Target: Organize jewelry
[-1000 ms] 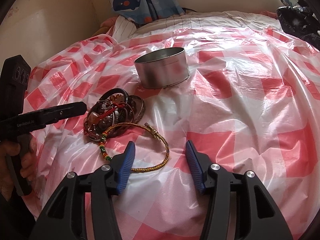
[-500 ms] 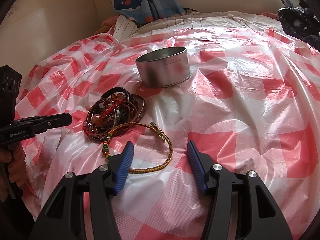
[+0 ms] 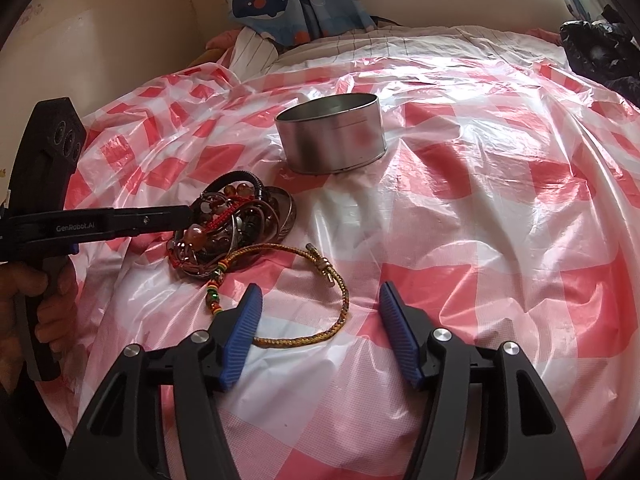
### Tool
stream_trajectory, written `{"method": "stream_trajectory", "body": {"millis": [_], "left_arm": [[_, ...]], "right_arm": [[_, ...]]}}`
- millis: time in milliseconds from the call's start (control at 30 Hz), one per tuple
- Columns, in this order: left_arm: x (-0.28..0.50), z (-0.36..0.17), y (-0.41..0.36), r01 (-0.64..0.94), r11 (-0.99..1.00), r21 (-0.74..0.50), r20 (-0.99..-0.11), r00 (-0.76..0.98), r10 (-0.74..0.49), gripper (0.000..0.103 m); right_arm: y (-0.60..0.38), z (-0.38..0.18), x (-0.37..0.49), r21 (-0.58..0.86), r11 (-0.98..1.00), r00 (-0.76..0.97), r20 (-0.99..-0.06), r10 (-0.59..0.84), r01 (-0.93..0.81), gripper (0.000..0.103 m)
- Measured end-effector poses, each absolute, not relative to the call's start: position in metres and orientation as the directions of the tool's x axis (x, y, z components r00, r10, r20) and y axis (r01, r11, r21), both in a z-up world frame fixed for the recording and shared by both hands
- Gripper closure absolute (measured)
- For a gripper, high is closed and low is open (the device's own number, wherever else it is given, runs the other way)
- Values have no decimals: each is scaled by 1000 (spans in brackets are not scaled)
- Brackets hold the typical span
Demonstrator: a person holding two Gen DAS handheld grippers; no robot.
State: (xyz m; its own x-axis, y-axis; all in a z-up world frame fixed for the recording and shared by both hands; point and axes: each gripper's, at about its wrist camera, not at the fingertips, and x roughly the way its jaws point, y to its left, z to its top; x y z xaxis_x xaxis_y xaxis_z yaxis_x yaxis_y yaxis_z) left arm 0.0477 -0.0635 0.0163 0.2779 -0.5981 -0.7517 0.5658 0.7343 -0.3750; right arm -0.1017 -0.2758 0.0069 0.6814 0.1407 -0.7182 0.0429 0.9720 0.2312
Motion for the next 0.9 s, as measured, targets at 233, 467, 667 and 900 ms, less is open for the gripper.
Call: {"method": "stream_trajectory", "body": {"millis": [233, 467, 667, 900], "left_arm": [[39, 29, -52, 567, 705, -426, -700, 288, -654, 100], [39, 20, -51, 535, 812, -233, -808, 358, -467, 101], [41, 38, -34, 528, 737, -423, -697, 331, -637, 102], [41, 46, -28, 539, 679, -500, -621, 323, -714, 102]], "right_arm": [[-275, 7, -102, 231, 972, 682, -718, 141, 42, 43], [-275, 7, -102, 226, 973, 681, -719, 139, 40, 42], [-274, 7, -102, 225, 974, 681, -719, 139, 39, 42], [-274, 7, -102, 225, 973, 682, -718, 139, 39, 42]]}}
